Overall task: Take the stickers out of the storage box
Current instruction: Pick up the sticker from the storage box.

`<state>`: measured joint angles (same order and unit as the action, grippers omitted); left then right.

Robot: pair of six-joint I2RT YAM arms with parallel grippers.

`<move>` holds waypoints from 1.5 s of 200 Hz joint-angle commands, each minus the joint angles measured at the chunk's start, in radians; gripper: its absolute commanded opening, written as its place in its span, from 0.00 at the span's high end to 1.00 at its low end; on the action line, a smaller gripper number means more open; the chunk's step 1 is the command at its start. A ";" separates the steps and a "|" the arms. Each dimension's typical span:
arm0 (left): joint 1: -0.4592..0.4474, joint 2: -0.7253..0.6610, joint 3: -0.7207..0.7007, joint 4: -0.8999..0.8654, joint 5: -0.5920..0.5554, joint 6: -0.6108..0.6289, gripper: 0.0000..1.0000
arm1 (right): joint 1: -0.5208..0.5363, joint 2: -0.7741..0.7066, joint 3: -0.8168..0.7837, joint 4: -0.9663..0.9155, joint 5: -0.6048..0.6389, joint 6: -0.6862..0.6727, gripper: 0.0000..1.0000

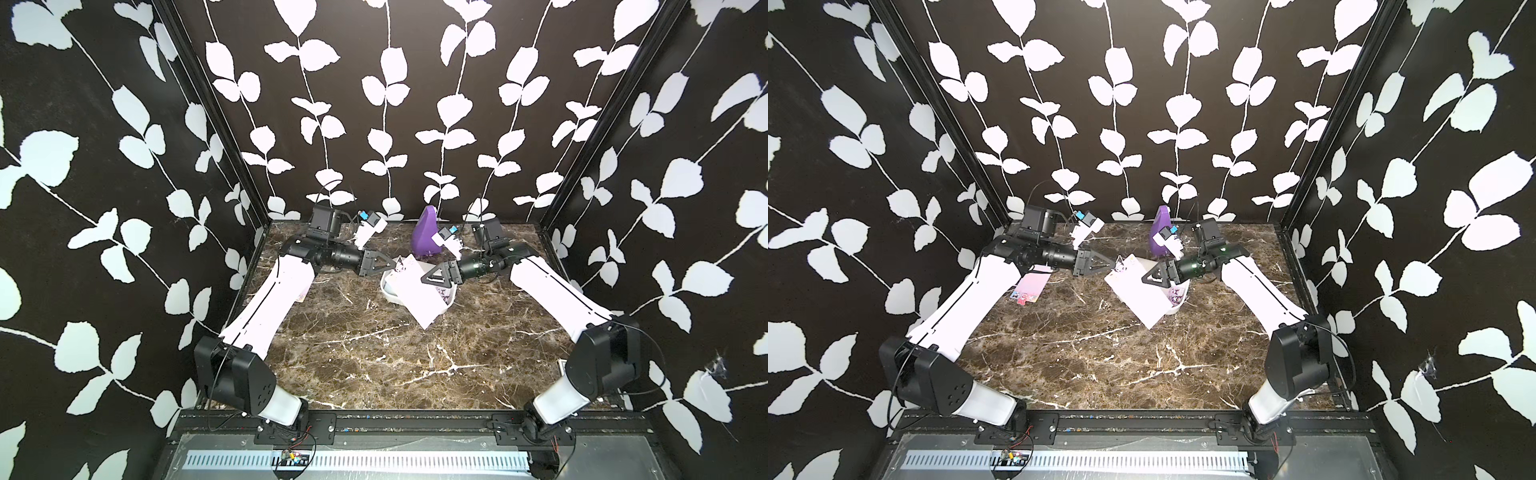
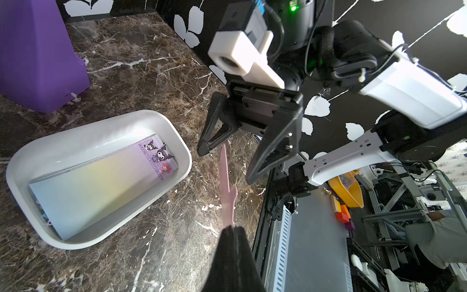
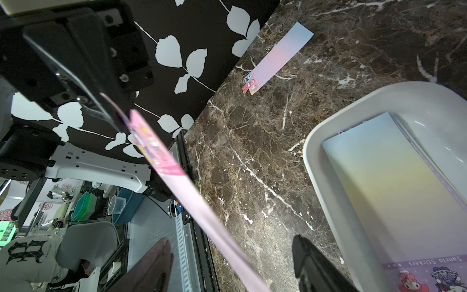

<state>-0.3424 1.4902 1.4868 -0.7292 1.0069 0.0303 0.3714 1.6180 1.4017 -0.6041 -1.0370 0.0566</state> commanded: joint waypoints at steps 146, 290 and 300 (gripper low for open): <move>0.091 -0.025 -0.028 0.114 0.128 -0.067 1.00 | 0.030 0.050 -0.005 -0.018 -0.217 -0.071 0.72; 0.170 -0.074 -0.061 0.052 -0.281 -0.117 0.46 | 0.038 0.116 -0.049 0.313 -0.225 0.211 1.00; 0.178 -0.099 -0.092 0.075 -0.385 -0.178 0.46 | 0.042 0.131 -0.077 0.445 -0.220 0.313 1.00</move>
<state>-0.1867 1.4780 1.4300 -0.6464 0.8543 -0.0792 0.4019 1.7145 1.3842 -0.4232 -1.2522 0.1722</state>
